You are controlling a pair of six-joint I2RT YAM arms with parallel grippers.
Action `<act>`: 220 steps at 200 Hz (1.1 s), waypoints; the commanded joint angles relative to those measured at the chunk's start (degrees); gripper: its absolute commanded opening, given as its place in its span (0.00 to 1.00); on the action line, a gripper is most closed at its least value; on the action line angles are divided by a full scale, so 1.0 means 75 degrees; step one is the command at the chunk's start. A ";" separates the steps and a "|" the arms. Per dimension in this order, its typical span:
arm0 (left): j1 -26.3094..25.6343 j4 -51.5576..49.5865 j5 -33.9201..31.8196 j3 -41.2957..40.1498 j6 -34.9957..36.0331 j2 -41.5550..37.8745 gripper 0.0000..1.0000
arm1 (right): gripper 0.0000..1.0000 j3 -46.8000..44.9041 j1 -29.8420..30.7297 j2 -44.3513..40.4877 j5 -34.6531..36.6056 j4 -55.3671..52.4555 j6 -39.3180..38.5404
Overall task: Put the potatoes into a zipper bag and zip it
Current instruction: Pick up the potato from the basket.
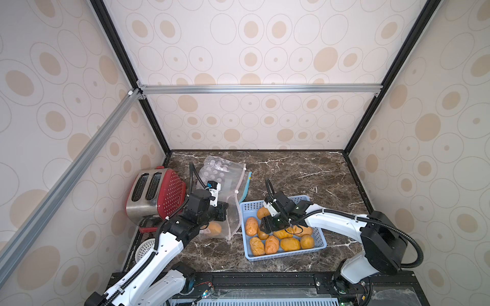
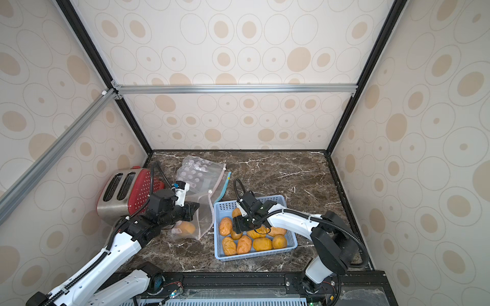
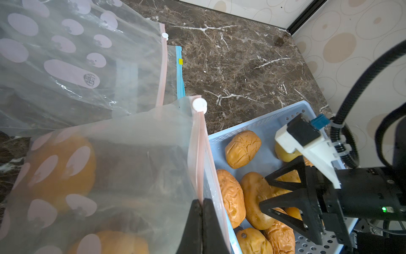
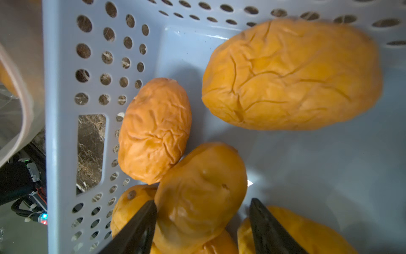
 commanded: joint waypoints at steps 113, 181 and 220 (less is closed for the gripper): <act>0.0033 0.0130 -0.0072 -0.0046 0.0228 -0.0035 0.00 | 0.44 0.0746 0.0152 0.0769 0.0073 -0.0466 -0.0156; 0.0033 0.0182 0.0056 -0.0057 0.0185 -0.0094 0.00 | 0.37 0.0097 0.0155 -0.0481 0.0652 0.0347 -0.0250; 0.0039 0.0080 0.0197 0.0043 -0.0033 -0.0154 0.00 | 0.37 -0.0472 0.0150 -0.1376 0.0675 0.1152 -0.0132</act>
